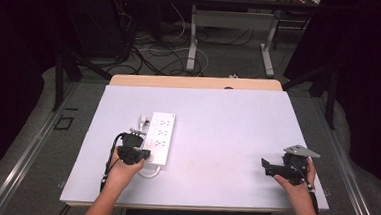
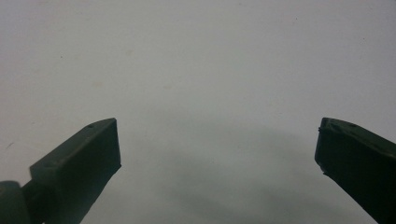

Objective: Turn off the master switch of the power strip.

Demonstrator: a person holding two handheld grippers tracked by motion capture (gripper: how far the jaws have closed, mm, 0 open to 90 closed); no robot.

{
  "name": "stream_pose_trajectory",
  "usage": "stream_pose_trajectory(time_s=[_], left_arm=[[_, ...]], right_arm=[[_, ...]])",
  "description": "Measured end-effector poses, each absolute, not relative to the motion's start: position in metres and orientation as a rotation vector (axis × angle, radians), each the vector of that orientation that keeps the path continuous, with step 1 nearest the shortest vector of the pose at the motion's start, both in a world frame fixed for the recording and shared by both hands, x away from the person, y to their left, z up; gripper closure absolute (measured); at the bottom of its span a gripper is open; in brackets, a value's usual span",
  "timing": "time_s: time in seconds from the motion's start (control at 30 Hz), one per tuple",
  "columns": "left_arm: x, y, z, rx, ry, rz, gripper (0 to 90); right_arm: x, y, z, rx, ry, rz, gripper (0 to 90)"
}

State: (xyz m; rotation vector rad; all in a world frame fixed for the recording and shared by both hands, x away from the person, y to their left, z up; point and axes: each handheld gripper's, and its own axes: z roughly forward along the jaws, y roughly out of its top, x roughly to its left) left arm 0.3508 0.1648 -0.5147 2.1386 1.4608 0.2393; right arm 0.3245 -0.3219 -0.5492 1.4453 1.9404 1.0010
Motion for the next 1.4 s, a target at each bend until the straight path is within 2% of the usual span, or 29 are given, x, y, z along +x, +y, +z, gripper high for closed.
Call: stream_pose_trajectory(time_s=[0.67, 1.4], left_arm=[[0.348, 0.165, -0.507, 2.116, 1.43, 0.258, 87.5], [0.346, 0.173, -0.499, 2.08, 1.437, 0.267, 74.5]], right_arm=[[0.324, -0.321, -0.549, 1.441, 1.939, 1.016, 0.0], [0.324, -0.321, -0.549, 1.438, 1.94, 1.017, 0.0]])
